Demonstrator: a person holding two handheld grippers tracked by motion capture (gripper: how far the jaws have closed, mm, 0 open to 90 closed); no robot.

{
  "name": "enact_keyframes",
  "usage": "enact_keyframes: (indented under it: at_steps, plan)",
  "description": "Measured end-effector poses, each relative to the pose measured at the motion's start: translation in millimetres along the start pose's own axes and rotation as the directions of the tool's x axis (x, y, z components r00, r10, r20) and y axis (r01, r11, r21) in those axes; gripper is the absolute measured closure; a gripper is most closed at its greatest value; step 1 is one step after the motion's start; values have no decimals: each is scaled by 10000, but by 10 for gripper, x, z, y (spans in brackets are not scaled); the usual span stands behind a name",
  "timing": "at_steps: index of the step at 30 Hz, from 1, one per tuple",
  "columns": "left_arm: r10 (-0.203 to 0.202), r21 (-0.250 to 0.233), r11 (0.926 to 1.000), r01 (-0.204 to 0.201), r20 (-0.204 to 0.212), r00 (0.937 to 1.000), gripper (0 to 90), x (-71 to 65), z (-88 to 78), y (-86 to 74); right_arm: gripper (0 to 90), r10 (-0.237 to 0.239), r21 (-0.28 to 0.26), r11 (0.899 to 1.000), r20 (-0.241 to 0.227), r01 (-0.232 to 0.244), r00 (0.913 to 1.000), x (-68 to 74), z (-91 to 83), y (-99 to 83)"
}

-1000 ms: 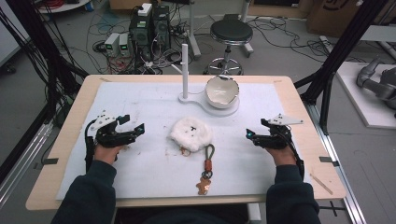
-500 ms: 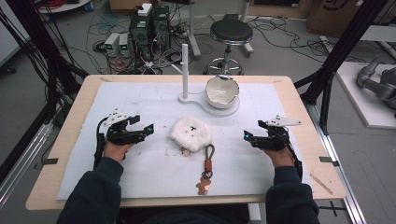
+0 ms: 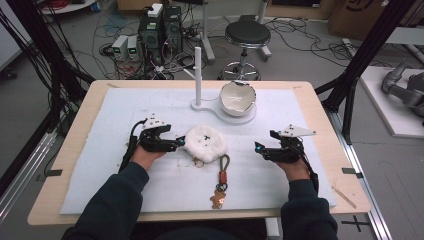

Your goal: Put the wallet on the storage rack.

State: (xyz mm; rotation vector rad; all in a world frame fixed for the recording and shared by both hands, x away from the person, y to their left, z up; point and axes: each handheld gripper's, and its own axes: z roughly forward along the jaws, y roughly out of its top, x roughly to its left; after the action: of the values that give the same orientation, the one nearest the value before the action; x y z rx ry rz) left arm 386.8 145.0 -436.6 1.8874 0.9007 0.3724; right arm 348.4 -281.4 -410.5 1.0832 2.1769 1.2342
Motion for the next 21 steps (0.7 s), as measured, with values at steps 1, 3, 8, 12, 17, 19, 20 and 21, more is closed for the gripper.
enact_keyframes:
  at_steps: [1, 3, 8, 12, 17, 19, 20, 21]
  plan:
    - [-41, 61, 10000, 40, 115, 9999, 219, -11, 29, -11, 220, -48, 89, 9999, -87, 49, 10000, 15, 25, 5]
    - [-146, 146, 9998, 141, 318, 9994, 248, -13, 62, -22, 220, -179, 173, 9997, -198, 182, 9996, 33, 70, 10]
    - [-165, 594, 9981, 131, 562, 9983, 330, -46, 159, -59, 233, -139, 337, 9993, -273, 148, 9995, 47, 122, 14]
    - [397, 979, 9940, -480, 850, 9956, 517, -111, 175, -56, 233, -158, 355, 9992, -331, 170, 9993, 57, 133, 16]
    - [249, 1086, 9935, -334, 788, 9966, 721, -145, 147, -46, 235, -201, 402, 9989, -501, 221, 9985, 82, 152, 24]
    - [212, 1041, 9941, -293, 779, 9967, 752, -156, 132, -37, 235, -229, 415, 9988, -546, 252, 9982, 93, 165, 26]
    - [254, 943, 9950, -324, 746, 9969, 765, -167, 122, -30, 235, -201, 396, 9990, -598, 225, 9980, 95, 171, 29]
    - [310, 836, 9958, -372, 736, 9968, 775, -172, 108, -22, 235, -171, 372, 9991, -639, 195, 9978, 98, 180, 31]
